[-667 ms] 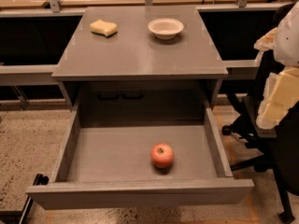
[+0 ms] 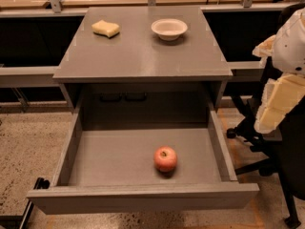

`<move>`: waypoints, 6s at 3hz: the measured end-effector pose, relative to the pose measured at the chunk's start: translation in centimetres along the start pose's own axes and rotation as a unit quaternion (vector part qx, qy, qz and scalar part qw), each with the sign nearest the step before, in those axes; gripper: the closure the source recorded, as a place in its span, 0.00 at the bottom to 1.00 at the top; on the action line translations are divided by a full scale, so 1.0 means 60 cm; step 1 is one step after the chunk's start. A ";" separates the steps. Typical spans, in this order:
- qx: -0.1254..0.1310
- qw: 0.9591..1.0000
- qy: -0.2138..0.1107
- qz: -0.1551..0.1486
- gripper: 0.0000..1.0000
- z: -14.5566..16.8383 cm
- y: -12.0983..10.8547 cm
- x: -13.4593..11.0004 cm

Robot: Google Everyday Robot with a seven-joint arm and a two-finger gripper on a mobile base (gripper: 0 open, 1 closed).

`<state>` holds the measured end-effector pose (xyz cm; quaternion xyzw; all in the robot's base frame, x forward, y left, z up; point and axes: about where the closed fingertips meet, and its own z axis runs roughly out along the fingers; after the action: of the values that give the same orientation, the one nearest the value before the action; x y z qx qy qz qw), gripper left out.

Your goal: Pick apple from top drawer and place on counter

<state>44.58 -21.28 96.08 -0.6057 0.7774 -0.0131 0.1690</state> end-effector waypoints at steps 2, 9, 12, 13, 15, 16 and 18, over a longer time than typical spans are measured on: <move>-0.019 1.000 -0.007 -0.001 0.00 0.020 0.000 0.005; -0.136 0.969 -0.177 0.102 0.00 0.333 0.059 -0.065; -0.176 0.952 -0.225 0.107 0.00 0.423 0.079 -0.108; -0.178 0.946 -0.247 0.109 0.00 0.463 0.094 -0.132; -0.176 0.942 -0.258 0.124 0.00 0.562 0.110 -0.168; -0.180 0.942 -0.251 0.133 0.00 0.605 0.119 -0.178; -0.169 0.945 -0.243 0.138 0.39 0.606 0.120 -0.175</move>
Offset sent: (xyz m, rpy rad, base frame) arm -0.0072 -0.0150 -0.0043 -0.0200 0.0366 0.0067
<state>50.15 -2.71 62.78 -0.4973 0.7792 0.2895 0.2484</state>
